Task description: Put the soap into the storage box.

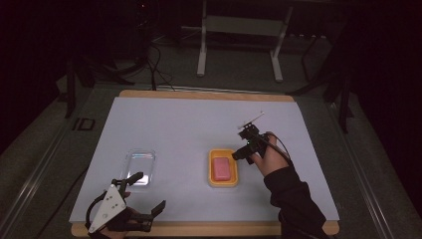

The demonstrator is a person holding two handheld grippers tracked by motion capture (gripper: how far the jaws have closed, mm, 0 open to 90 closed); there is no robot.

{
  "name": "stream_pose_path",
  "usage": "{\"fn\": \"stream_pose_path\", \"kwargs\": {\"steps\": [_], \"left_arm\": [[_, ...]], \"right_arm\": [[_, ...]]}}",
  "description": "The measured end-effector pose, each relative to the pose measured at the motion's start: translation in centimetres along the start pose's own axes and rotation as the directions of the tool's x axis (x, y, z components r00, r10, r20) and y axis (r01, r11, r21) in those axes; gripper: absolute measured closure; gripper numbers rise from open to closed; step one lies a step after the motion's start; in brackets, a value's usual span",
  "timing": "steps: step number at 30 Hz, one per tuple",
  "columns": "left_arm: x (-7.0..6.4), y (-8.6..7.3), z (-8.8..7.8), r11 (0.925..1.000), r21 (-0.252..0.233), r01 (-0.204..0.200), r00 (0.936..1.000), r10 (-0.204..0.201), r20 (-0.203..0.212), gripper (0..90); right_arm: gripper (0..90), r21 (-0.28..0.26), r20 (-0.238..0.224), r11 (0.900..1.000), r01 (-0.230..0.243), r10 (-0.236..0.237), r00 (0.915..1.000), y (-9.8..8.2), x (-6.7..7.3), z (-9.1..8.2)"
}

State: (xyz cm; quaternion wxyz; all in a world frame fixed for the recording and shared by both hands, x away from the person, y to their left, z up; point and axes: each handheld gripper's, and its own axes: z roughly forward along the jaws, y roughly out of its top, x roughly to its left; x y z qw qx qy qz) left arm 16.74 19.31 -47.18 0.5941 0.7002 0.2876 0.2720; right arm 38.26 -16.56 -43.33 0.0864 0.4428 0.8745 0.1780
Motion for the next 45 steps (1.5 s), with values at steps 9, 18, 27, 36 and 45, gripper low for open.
{"fn": "stream_pose_path", "kwargs": {"steps": [9, 18, 27, 36, 45], "left_arm": [[0.0, -0.1, -0.2, 1.0000, 0.005, -0.005, 0.9998, 0.005, -0.021, 0.3], [0.0, -0.2, -0.3, 0.9998, 0.018, -0.007, 0.9991, 0.008, -0.041, 0.3], [0.0, -0.3, 0.0, 0.9996, 0.028, -0.007, 0.9990, 0.008, -0.043, 0.3], [0.0, -0.3, 0.0, 0.9995, 0.031, -0.008, 0.9990, 0.010, -0.044, 0.3], [-0.1, -0.3, 0.0, 0.9995, 0.031, -0.009, 0.9992, 0.010, -0.039, 0.3]], "right_arm": [[15.6, -0.033, 0.042, 0.997, 0.065, -0.063, 0.9971, -2.5, -2.1, 0.1], [15.1, -0.157, 0.025, 0.987, 0.035, -0.032, 0.9992, -6.9, -4.6, -0.8], [15.2, -0.241, 0.024, 0.970, 0.011, -0.005, 0.9997, -10.7, -5.6, -2.0], [15.8, -0.357, 0.020, 0.934, -0.010, 0.018, 0.9996, -13.2, -5.2, -2.8], [15.6, -0.421, 0.024, 0.907, -0.024, 0.038, 0.9990, -15.1, -5.3, -2.8]]}}
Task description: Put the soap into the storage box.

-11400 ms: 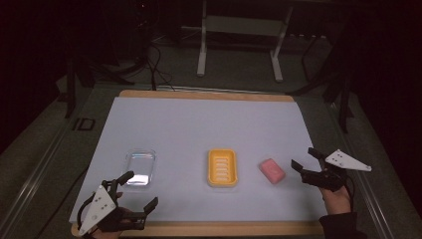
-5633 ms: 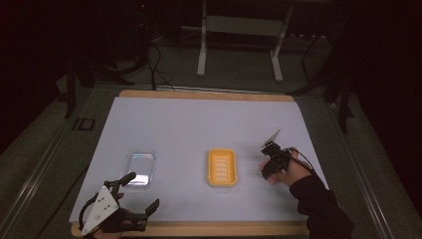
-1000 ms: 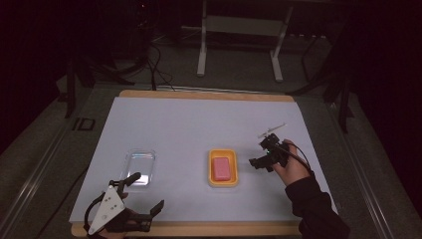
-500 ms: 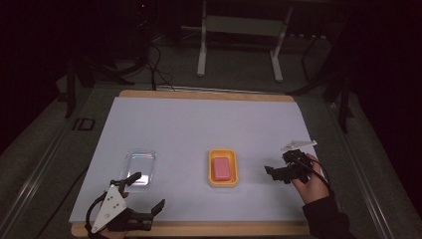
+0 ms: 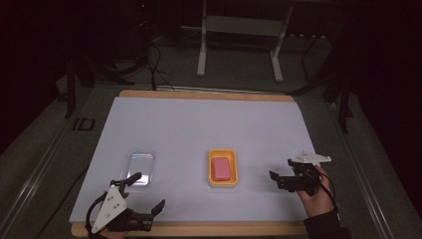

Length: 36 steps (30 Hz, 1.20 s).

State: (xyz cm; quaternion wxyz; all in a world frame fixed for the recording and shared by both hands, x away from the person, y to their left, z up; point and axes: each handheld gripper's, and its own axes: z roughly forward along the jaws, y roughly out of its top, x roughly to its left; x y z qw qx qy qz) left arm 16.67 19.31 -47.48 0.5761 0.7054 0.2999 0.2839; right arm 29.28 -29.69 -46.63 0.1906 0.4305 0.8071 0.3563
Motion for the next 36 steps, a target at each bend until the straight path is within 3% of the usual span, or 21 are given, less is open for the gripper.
{"fn": "stream_pose_path", "kwargs": {"steps": [8, 22, 28, 36], "left_arm": [[0.0, 0.0, 0.0, 1.0000, 0.001, 0.003, 1.0000, -0.003, 0.004, 0.3], [0.0, 0.0, -0.1, 1.0000, 0.006, 0.002, 1.0000, -0.002, 0.009, 0.3], [0.0, 0.0, -0.1, 1.0000, 0.008, 0.003, 0.9999, -0.003, 0.011, 0.3], [-0.1, 0.0, -0.3, 1.0000, 0.006, 0.006, 0.9999, -0.006, 0.016, 0.3]], "right_arm": [[15.7, -0.040, 0.019, 0.999, -0.026, 0.027, 0.9995, -1.2, -0.4, -0.8], [15.6, -0.051, 0.006, 0.996, -0.075, 0.075, 0.9972, -2.7, -1.3, -0.9], [15.7, -0.061, 0.031, 0.997, -0.047, 0.049, 0.9983, -3.0, -1.7, -1.0], [15.7, -0.071, 0.041, 0.996, -0.044, 0.047, 0.9981, -2.8, -1.7, -0.9]]}}
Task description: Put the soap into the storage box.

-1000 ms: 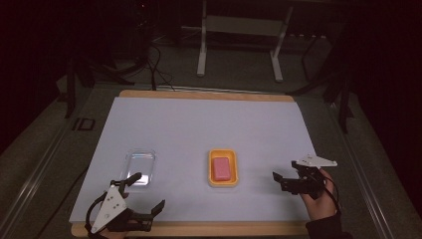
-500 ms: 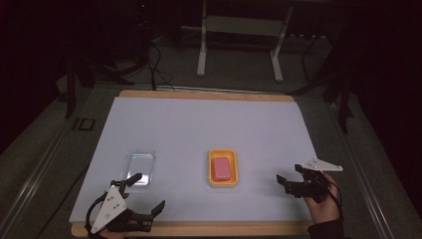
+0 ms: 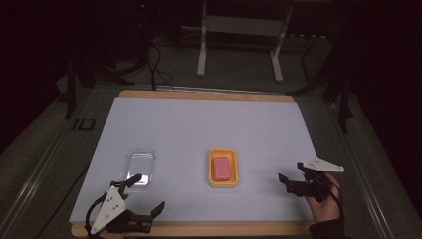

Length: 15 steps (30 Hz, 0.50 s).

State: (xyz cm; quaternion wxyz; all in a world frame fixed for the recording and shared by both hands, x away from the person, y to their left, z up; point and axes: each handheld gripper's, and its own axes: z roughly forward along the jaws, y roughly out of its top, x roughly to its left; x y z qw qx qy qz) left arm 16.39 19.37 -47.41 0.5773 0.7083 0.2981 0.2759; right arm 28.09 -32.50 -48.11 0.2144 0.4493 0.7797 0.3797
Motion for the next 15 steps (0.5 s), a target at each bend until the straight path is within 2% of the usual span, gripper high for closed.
{"fn": "stream_pose_path", "kwargs": {"steps": [15], "left_arm": [[-0.03, -0.04, -0.29, 1.0000, 0.001, 0.001, 1.0000, -0.001, -0.006, 0.3]], "right_arm": [[15.5, 0.004, -0.011, 1.000, -0.002, 0.002, 0.9999, 0.20, -0.10, 0.59]]}}
